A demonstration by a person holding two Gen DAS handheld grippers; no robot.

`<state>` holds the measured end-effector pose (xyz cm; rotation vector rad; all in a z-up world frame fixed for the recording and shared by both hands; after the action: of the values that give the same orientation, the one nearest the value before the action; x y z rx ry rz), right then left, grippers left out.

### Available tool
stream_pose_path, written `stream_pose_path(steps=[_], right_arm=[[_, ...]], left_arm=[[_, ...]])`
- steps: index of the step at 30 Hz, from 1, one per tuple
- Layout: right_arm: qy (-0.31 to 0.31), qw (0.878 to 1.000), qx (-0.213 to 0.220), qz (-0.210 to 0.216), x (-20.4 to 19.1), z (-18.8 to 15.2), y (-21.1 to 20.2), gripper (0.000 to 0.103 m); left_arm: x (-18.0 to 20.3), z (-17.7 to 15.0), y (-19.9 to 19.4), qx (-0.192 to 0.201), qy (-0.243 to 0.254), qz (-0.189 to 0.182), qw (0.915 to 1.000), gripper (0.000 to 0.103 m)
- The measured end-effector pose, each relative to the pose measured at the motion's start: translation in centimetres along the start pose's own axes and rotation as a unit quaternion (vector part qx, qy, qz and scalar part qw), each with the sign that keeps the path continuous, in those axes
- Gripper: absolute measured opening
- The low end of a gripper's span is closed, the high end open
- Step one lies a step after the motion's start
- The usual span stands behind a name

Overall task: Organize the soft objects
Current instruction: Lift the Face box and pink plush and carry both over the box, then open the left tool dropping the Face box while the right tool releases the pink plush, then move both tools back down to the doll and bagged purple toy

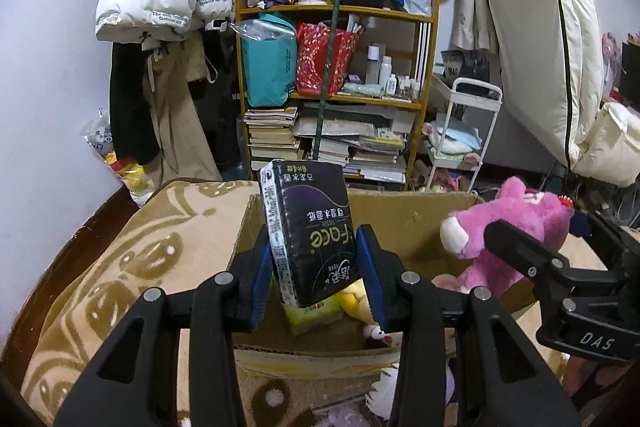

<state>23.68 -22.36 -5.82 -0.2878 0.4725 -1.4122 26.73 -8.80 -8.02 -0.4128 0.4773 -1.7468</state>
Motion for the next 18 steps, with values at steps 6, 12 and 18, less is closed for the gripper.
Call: stream_pose_path(steps=[6,12,18], right_arm=[[-0.001,1.000,-0.011,0.002,-0.2,-0.6,0.2,0.095],[0.012,1.000,-0.015,0.003,0.3,-0.8,0.3,0.100],[0.028,0.999,-0.017,-0.001,1.1,-1.0,0.0,0.103]], left_arm=[[0.0,-0.6,0.4,-0.015,0.003,0.002,0.9999,0.051],[-0.3,-1.0,0.5,-0.022,0.003,0.008,0.9997,0.057],[-1.1,-1.4,0.0,-0.028,0.007,0.021,0.9994,0.070]])
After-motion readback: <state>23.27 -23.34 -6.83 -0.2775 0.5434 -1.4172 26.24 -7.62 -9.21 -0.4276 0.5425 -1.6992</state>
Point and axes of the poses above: each gripper's, at about its wrist camera, not at the fingertips, and y roughly the way its jaws point, x to its right, z to its top, the point moved 9 cm from there along y, roughly the way its jaws point, and after that the axes turned 3 degrees about x, right-handed, at the moved point
